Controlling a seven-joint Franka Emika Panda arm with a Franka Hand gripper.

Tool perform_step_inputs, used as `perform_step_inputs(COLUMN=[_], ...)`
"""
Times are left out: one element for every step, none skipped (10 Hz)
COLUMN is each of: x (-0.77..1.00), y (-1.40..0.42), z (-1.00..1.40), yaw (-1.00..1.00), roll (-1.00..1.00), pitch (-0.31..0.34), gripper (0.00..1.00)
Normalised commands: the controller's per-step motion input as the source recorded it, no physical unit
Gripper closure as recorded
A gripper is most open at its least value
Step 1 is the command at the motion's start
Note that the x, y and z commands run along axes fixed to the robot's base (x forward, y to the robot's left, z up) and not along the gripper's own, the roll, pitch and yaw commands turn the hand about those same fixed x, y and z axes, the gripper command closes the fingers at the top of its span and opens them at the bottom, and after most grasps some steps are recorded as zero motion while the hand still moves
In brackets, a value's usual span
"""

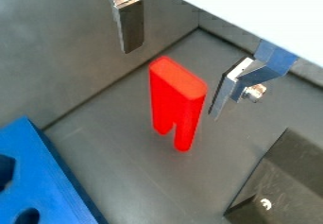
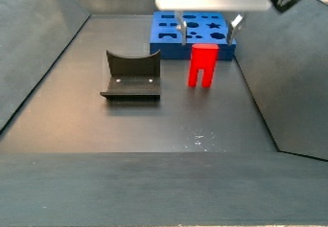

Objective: Pick up the square-circle object. Move up. Place the square-circle object on the fixture. Regrasp the square-circle object. Rotate the square-circle object. Move to above the board. Insert the square-circle object.
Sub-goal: Rotate the square-circle object, then move to above the board.

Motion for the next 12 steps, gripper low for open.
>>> perform_step_inputs(x=[0.04,0.04,0.04,0.04,0.05,0.05,0.0,-0.03,-0.03,-0.03,-0.03,-0.04], y=[0.01,0.01,0.01,0.01,0.01,0.01,0.0,-0.12,-0.12,-0.11,-0.1,-0.09], z=[-0.86,-0.72,-0.55,-0.43,-0.32,-0.19,0.0,1.0,1.0,1.0,1.0,1.0], yaw=[0.04,0.04,0.03,0.02,0.02,0.01,0.01,-0.32,-0.31,-0.2,-0.15,-0.08], roll=[0.04,0.06,0.09,0.11,0.13,0.15,0.16,-0.07,-0.07,-0.09,-0.1,-0.13], pitch=[-0.018,-0.02,-0.018,-0.015,-0.012,-0.008,-0.006,0.062,0.065,0.055,0.041,0.022], gripper=[0.0,0.0,0.0,0.0,0.0,0.0,1.0,1.0,1.0,1.0,1.0,1.0])
